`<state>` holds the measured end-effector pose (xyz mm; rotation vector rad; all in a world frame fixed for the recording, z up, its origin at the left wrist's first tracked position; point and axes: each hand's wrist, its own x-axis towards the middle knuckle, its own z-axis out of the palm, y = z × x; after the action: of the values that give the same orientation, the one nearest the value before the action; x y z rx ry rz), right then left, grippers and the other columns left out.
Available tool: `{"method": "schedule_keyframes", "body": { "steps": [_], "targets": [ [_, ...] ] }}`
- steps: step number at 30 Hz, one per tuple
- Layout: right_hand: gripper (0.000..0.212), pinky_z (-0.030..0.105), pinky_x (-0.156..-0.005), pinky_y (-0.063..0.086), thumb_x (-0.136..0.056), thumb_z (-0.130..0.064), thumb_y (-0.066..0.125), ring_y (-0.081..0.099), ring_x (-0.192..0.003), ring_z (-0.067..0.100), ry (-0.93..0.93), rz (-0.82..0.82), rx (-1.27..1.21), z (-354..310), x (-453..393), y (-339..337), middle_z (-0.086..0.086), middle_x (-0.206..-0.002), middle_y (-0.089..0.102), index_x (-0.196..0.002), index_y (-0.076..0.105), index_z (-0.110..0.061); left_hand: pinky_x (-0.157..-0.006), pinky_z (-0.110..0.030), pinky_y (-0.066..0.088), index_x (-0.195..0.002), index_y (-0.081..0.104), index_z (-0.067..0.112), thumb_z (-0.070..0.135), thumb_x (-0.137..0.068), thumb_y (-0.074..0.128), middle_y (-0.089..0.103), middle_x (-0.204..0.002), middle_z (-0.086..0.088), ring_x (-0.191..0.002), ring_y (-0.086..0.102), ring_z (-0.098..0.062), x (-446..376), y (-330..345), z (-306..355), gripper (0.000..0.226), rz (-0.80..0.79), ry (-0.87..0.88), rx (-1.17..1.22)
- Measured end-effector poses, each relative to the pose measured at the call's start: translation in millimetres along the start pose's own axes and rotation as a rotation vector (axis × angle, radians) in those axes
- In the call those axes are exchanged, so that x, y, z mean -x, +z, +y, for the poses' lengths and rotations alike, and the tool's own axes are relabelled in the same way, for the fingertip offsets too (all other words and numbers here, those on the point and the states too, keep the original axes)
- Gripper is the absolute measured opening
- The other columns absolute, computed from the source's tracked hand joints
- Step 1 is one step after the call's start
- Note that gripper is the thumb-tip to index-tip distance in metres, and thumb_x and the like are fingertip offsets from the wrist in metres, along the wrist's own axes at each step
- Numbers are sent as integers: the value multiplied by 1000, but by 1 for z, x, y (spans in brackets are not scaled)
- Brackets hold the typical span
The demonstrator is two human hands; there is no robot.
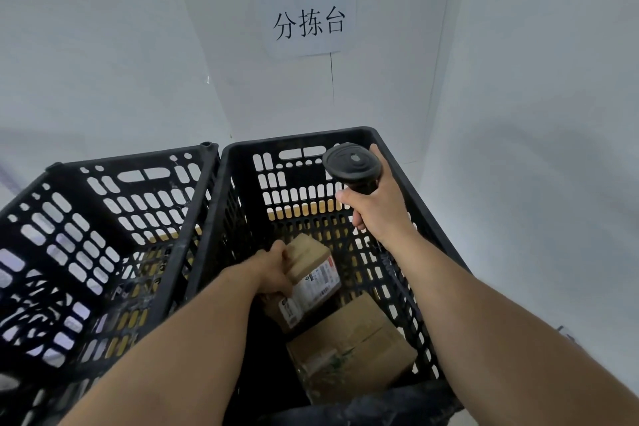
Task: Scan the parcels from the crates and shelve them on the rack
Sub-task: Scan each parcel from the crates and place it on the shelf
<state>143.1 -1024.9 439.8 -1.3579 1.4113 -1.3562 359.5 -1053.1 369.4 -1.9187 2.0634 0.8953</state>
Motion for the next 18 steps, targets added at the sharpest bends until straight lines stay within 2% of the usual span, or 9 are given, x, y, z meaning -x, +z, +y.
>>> {"method": "schedule_keyframes", "body": {
  "steps": [3,5,7,9,11,14,16,18],
  "targets": [
    [99,23,-48,51,-83,-8,73,53,-44,7,-8,3,-45,-9,2,0,12,-130,58,-156,13,-38,-92,-41,50,-145,16,35,39,-69,80,46,-133,-9,-113,53,-28,9,-4,0,99,165,29,295],
    [99,24,-48,50,-82,-7,73,53,-45,7,-22,-8,-65,-17,5,0,10,-127,60,-156,15,-39,-100,-47,46,-144,6,47,57,-55,77,47,-137,-5,-118,53,-27,15,-9,2,114,264,74,448],
    [95,25,-47,49,-82,-9,73,54,-46,7,-40,-33,-69,-25,9,2,10,-123,62,-155,18,-36,-104,-51,43,-140,4,55,64,-48,74,49,-138,-2,-120,54,-24,13,-12,0,116,319,113,592],
    [89,24,-45,48,-83,-10,73,53,-45,7,-58,-56,-57,-31,15,2,12,-118,64,-154,23,-31,-102,-51,46,-143,5,55,56,-59,77,52,-136,0,-117,58,-22,27,-17,7,110,334,160,682],
    [82,24,-45,47,-83,-8,72,53,-44,8,-76,-71,-44,-39,26,0,13,-113,66,-151,29,-27,-102,-50,46,-147,4,47,37,-76,76,55,-131,0,-115,59,-20,45,-21,15,103,362,226,741],
    [68,28,-45,48,-83,-7,71,51,-44,11,-119,-51,-50,-53,48,-4,9,-109,67,-139,39,-30,-106,-51,42,-151,-4,40,25,-83,72,56,-133,-3,-118,58,-20,60,-24,23,103,408,305,801],
    [84,27,-47,49,-84,-6,70,51,-44,11,-110,-1,-48,-62,67,-7,3,-109,67,-147,27,-40,-104,-49,44,-151,1,40,20,-85,71,56,-134,-2,-118,58,-19,70,-24,28,98,432,388,841],
    [95,25,-46,47,-84,-5,71,52,-45,11,-109,44,-56,-72,87,-10,7,-112,67,-155,15,-36,-103,-47,46,-152,3,37,12,-88,68,57,-133,0,-118,58,-18,85,-26,36,94,443,461,867]
  ]
}}
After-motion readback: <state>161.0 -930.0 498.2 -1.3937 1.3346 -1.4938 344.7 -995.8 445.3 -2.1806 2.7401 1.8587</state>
